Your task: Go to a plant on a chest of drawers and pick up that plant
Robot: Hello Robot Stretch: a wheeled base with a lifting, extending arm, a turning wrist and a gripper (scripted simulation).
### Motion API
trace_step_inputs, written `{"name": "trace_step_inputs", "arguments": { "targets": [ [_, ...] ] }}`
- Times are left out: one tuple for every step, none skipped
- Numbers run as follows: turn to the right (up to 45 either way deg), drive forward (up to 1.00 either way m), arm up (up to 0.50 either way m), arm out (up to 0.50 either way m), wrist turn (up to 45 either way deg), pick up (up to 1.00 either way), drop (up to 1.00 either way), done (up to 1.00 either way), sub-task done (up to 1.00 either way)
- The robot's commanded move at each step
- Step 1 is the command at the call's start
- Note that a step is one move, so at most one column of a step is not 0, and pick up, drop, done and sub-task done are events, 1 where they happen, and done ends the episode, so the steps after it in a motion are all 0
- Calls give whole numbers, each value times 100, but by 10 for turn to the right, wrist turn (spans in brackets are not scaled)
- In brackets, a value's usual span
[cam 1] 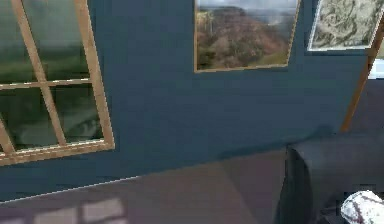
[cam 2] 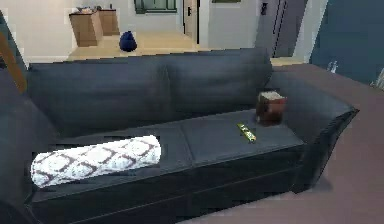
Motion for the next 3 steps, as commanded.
{"name": "trace_step_inputs", "arguments": {
  "targets": [
    [0,100,0,0,0,0,0,0,0],
    [0,15,0,0,0,0,0,0,0],
    [-450,0,0,0,0,0,0,0,0]
  ]
}}
